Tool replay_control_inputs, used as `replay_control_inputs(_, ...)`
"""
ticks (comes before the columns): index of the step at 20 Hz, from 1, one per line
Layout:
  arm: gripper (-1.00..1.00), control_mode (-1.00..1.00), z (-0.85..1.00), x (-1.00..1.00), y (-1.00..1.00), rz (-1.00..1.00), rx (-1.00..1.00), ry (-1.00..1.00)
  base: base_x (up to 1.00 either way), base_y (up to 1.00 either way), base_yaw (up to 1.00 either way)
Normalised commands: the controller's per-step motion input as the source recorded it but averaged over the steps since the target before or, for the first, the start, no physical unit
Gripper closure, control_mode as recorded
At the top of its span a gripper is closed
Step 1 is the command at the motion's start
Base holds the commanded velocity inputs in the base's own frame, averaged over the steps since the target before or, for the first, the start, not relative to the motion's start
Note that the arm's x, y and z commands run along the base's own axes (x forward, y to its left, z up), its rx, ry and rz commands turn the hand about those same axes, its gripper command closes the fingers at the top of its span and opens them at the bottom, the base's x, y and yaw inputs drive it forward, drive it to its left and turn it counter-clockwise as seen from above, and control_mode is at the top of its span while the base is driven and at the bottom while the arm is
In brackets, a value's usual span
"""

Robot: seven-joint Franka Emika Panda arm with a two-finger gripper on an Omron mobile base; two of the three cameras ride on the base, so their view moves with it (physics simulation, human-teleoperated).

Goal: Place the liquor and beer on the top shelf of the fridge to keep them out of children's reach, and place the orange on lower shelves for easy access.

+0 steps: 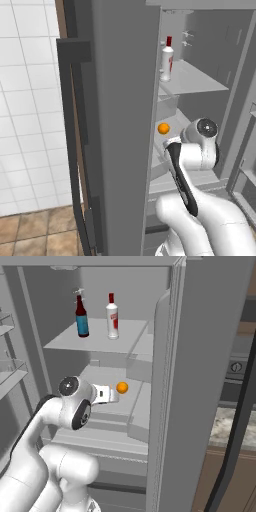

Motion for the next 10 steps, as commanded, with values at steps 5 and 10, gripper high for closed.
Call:
replay_control_inputs(5,-1.0,-1.0,0.78,-0.67,0.01,0.0,-0.05,0.0,0.0,0.0,0.0)
replay_control_inputs(10,-1.0,-1.0,0.72,-0.68,0.03,0.0,-0.04,0.0,0.0,0.0,0.0)
